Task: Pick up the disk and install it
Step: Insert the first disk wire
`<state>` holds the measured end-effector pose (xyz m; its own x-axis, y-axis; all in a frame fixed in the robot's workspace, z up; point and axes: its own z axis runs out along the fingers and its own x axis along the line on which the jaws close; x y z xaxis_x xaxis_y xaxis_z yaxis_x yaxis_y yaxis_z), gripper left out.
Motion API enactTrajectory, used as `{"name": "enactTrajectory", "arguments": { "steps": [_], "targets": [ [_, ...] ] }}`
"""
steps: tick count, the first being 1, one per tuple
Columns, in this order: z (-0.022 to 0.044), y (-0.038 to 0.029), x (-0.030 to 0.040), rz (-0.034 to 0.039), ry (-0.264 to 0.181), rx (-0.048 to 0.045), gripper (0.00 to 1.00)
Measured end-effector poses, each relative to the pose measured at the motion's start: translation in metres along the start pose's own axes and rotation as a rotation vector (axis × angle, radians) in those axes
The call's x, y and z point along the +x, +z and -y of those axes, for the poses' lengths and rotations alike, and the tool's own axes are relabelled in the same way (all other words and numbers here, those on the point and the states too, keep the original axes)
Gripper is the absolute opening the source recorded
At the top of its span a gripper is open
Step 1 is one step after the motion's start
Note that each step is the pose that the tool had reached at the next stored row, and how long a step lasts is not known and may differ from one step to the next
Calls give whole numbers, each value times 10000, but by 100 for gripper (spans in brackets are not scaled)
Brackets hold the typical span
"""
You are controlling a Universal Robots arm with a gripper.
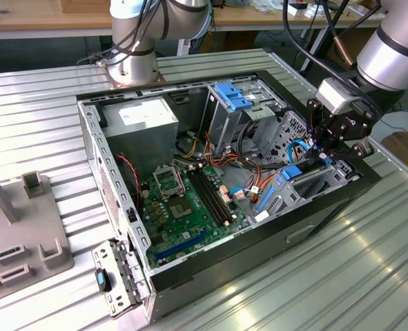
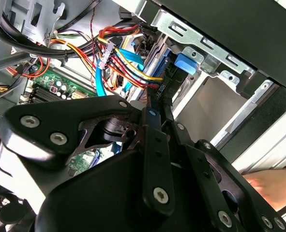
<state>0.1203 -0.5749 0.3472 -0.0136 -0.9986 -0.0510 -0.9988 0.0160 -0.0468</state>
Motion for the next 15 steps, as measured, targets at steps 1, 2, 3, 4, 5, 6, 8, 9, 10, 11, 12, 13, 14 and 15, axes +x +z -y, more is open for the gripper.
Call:
{"name": "enactTrajectory", "arguments": {
  "steps": [1, 2, 3, 4, 5, 6, 8, 9, 10, 11, 12, 13, 14, 15],
  "targets": [
    [0, 0, 0, 1, 0, 0, 16],
    [0, 0, 0, 0, 0, 0, 16],
    [0, 0, 0, 1, 0, 0, 16],
    [4, 0, 0, 1, -1, -1, 16],
    [5, 0, 0, 0, 0, 0, 16],
    [5, 0, 0, 1, 0, 0, 16],
    [4, 11, 1, 1, 0, 0, 16],
    [4, 21, 1, -4, -4, -1, 16],
    [4, 22, 1, -4, -5, 0, 16],
    [3, 27, 2, -1, -4, 0, 16],
    [0, 27, 2, -1, -3, 0, 16],
    [-6, 28, 2, 2, -4, 0, 16],
    [-10, 28, 2, 2, -4, 0, 16],
    [-15, 28, 2, 2, -3, 0, 16]
  ]
}}
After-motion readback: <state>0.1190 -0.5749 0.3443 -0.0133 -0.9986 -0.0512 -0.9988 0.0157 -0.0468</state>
